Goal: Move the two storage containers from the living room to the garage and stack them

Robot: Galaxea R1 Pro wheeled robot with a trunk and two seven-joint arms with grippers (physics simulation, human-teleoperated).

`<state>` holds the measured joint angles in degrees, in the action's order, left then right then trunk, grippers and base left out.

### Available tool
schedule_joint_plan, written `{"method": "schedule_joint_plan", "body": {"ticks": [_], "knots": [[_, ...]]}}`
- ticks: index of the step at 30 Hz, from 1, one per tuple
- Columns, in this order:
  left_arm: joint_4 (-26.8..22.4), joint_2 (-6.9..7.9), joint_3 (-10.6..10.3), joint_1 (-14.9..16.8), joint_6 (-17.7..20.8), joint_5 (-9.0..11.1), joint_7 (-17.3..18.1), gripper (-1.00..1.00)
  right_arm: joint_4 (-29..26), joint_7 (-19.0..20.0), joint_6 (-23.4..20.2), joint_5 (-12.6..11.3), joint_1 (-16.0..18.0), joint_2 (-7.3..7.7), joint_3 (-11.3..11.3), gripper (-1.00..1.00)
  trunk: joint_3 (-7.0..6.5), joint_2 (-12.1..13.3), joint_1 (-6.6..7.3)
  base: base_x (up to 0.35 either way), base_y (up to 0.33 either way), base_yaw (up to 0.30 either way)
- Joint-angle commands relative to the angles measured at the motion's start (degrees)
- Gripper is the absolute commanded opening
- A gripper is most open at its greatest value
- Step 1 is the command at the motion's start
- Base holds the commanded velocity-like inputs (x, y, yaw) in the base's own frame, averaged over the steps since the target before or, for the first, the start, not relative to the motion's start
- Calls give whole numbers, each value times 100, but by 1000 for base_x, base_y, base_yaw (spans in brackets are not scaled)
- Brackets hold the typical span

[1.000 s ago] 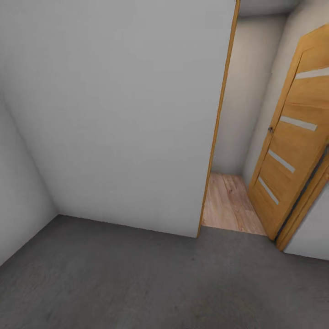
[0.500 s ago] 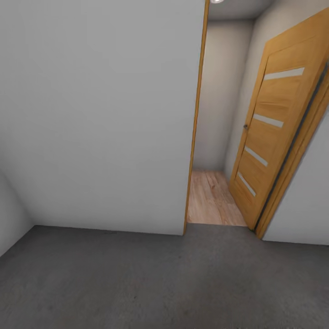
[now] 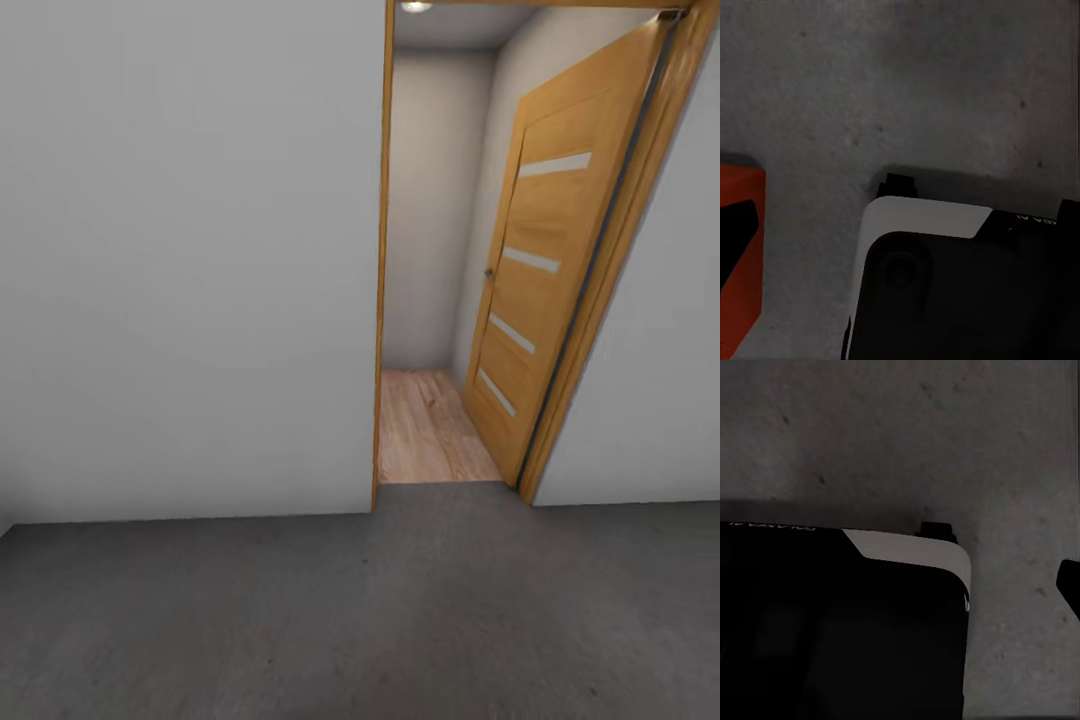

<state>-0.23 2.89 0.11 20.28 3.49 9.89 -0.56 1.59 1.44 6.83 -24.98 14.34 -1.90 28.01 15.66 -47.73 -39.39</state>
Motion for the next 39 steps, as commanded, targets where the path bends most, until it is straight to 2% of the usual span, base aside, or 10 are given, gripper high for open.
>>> {"method": "schedule_joint_plan", "body": {"ticks": [1, 39], "knots": [[-3, 1, -2, 3, 21, 45, -6, 100, 17, 15, 29, -60, 8, -4, 46, 100, 7, -6, -1, 0, 0, -259], [-3, 1, -2, 3, 27, 48, -6, 100, 17, 19, 29, -60, 8, -5, 46, 100, 7, -6, -1, 0, 0, -259]]}}
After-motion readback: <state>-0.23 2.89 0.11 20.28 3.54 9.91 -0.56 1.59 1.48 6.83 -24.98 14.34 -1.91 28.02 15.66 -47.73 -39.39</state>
